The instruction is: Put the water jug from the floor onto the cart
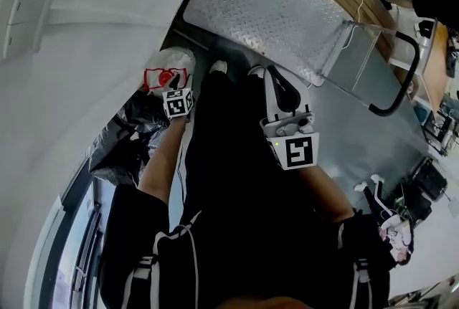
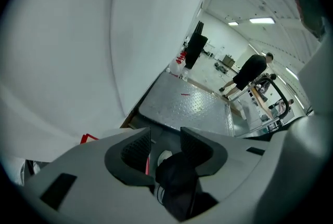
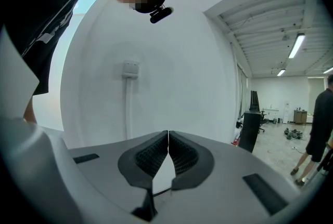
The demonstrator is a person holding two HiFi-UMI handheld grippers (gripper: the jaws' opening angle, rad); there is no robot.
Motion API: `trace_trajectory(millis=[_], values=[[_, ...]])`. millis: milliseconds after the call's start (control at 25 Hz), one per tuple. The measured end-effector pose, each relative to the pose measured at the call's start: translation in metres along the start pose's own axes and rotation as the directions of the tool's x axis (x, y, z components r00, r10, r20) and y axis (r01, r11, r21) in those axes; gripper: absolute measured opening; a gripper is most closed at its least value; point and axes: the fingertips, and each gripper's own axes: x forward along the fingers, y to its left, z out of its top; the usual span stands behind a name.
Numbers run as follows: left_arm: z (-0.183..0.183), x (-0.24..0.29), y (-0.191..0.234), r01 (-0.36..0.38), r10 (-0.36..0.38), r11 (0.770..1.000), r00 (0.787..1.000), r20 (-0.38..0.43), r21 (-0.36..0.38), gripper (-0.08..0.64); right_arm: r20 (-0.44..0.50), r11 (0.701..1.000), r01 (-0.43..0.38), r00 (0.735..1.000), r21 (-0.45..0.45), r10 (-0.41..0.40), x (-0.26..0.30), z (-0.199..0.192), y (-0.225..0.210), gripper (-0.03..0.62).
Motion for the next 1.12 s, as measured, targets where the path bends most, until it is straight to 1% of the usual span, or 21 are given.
trace_trajectory(millis=[160, 280, 400, 560, 720, 800, 880, 960, 1120], values=[[-0.023, 0.030, 0.008, 0.006, -0.002, 0.999, 0.996, -0.086, 0.041, 0.172, -0.014, 1.000, -0.018, 1.000, -0.021, 0.018, 0.001, -0.009, 0.007, 0.018], [-0.035, 0.049, 0.016, 0.017, -0.010, 0.999, 0.989, -0.146, 0.041, 0.172, -0.039, 0.998, -0.035, 0.999, -0.043, 0.033, -0.001, -0.015, 0.009, 0.018], [-0.045, 0.064, 0.027, -0.001, 0.008, 0.999, 0.984, -0.177, 0.042, 0.172, -0.053, 0.998, -0.032, 0.998, -0.047, 0.030, -0.005, -0.020, 0.006, 0.018], [-0.063, 0.082, 0.040, -0.015, 0.022, 0.999, 0.971, -0.238, 0.031, 0.172, -0.065, 0.998, -0.035, 0.997, -0.061, 0.031, -0.003, -0.031, 0.008, 0.018], [-0.071, 0.100, 0.046, -0.016, 0.000, 0.998, 0.969, -0.247, -0.061, 0.172, -0.068, 0.998, -0.025, 0.997, -0.061, 0.021, 0.003, -0.043, 0.003, 0.018], [-0.075, 0.107, 0.050, -0.022, -0.002, 0.996, 0.968, -0.251, -0.091, 0.172, -0.076, 0.999, -0.019, 0.997, -0.049, 0.015, 0.006, -0.051, 0.003, 0.018], [-0.089, 0.110, 0.053, -0.035, 0.009, 0.995, 0.960, -0.279, -0.089, 0.172, -0.089, 0.999, -0.024, 0.996, -0.035, 0.020, 0.007, -0.061, 0.006, 0.018], [-0.102, 0.113, 0.054, -0.040, 0.017, 0.997, 0.950, -0.311, -0.069, 0.172, -0.102, 0.999, -0.035, 0.994, -0.027, 0.032, 0.007, -0.068, 0.009, 0.018], [-0.104, 0.122, 0.056, -0.042, 0.021, 0.997, 0.948, -0.318, -0.059, 0.170, -0.122, 0.998, -0.062, 0.991, -0.011, 0.060, 0.009, -0.078, 0.014, 0.018]])
